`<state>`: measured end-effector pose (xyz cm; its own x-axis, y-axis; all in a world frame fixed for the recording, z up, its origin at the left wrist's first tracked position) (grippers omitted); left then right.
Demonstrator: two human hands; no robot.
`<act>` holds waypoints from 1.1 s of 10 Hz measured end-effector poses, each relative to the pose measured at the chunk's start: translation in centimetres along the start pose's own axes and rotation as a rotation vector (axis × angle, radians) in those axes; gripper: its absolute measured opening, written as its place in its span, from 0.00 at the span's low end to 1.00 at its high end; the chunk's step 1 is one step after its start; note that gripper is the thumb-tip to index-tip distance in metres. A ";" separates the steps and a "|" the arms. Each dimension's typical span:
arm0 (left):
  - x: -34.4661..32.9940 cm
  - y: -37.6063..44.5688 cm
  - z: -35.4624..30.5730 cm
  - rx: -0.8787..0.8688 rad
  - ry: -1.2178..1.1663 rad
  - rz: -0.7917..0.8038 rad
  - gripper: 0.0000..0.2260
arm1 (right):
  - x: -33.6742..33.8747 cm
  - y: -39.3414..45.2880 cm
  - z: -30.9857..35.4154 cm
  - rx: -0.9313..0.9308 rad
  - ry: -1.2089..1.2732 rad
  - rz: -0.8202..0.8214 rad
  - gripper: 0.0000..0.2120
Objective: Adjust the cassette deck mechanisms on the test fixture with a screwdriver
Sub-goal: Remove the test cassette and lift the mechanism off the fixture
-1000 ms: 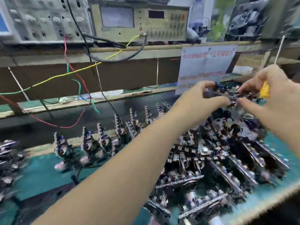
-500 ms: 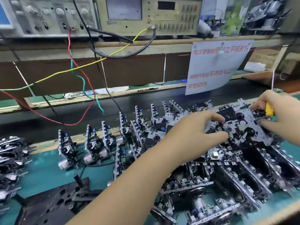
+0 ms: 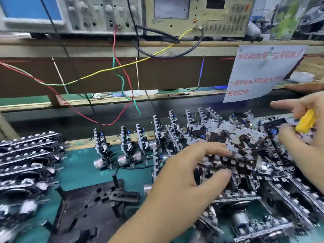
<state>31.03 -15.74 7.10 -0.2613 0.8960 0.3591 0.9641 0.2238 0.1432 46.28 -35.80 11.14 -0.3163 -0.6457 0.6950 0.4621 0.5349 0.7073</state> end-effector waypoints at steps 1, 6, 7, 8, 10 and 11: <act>4.1 -3.9 1.7 0.026 0.043 -0.121 0.11 | -3.5 -0.8 13.0 0.101 0.329 0.002 0.11; 28.0 -21.4 15.8 0.602 0.895 -0.627 0.24 | -17.1 -1.9 42.1 0.353 0.812 0.643 0.13; 28.3 -22.2 15.9 0.618 0.893 -0.609 0.36 | -19.0 -2.7 43.9 0.315 0.798 0.769 0.12; 28.7 -22.6 16.0 0.570 0.886 -0.668 0.38 | -19.8 -3.5 44.4 0.283 0.795 0.811 0.12; 29.3 -22.4 15.5 0.544 0.828 -0.561 0.28 | -19.8 -3.8 44.7 0.214 0.865 0.720 0.13; 30.5 -22.8 15.4 0.498 0.754 -0.563 0.27 | -20.0 -4.0 44.5 0.191 0.863 0.707 0.15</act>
<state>1.81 12.41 0.58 -0.4736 0.1838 0.8614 0.5613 0.8166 0.1344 13.95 -0.78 0.19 0.6774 -0.2861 0.6777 0.1526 0.9559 0.2510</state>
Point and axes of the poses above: each hand's wrist, its own y-axis towards the middle knuckle, its own x-axis out of the back of the hand, z = x × y, the point moved 4 cm from there along y, towards the middle knuckle, and after that the axes turned 15 degrees about x, right-handed, at the moved point
